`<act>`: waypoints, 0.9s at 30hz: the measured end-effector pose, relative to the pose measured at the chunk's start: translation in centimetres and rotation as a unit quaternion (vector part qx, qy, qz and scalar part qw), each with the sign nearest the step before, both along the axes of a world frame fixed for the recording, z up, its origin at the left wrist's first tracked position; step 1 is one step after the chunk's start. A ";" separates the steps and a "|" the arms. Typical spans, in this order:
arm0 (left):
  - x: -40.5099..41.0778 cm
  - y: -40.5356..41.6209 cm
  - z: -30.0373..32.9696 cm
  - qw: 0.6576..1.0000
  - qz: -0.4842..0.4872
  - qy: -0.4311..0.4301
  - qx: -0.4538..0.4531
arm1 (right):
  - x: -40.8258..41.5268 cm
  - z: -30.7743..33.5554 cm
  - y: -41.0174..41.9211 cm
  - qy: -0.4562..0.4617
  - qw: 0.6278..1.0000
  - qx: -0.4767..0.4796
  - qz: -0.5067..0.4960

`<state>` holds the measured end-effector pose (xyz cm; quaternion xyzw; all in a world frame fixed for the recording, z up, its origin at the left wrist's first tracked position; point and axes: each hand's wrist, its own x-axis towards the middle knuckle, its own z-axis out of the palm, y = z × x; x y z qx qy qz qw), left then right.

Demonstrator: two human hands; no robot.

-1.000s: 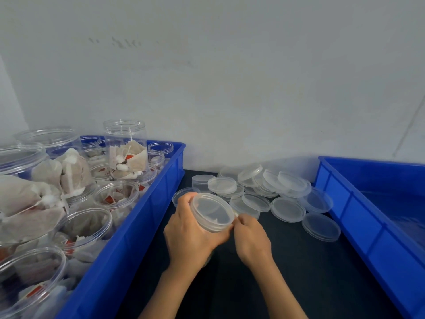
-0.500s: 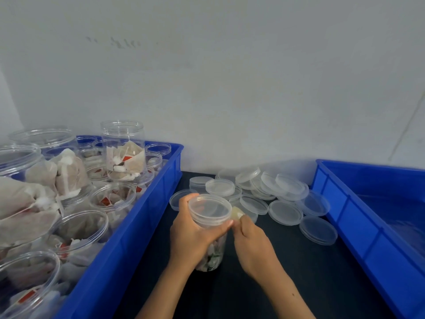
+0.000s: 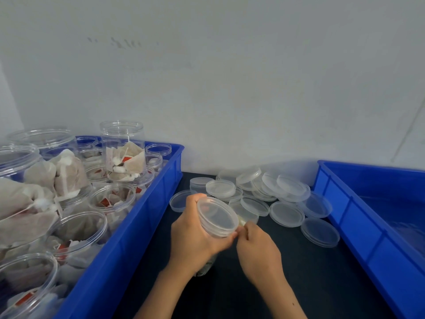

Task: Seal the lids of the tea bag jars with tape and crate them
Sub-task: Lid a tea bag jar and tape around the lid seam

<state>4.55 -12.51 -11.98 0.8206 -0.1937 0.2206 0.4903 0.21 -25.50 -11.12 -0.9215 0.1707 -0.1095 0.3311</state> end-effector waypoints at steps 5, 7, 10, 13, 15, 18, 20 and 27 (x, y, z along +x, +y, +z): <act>-0.3 0.5 0.4 0.998 0.019 -0.001 0.053 | 0.3 -0.1 0.2 0.030 1.000 -0.007 0.003; -0.4 0.4 0.5 0.998 0.024 0.002 0.060 | 0.6 0.0 0.2 0.038 0.999 0.003 0.003; -0.9 0.6 1.0 0.998 0.025 0.006 0.057 | 0.8 -0.2 0.5 0.045 0.999 -0.002 0.000; -3.1 0.6 0.1 0.998 -0.034 0.039 0.021 | 2.5 1.0 -1.7 0.030 0.997 0.001 -0.066; -4.7 0.4 -0.3 0.994 -0.084 0.069 -0.017 | 3.8 2.0 -4.0 0.014 0.996 0.034 -0.084; -3.4 0.1 -0.1 0.998 -0.044 0.050 -0.020 | 4.0 1.3 -3.6 0.017 0.999 -0.033 -0.018; -2.1 0.3 0.4 0.998 -0.026 0.054 -0.025 | 3.1 -0.3 -2.6 0.000 1.000 -0.018 0.002; -1.0 0.4 -0.3 0.994 -0.006 0.088 -0.064 | 1.7 -1.4 -1.8 -0.124 0.992 -0.006 0.017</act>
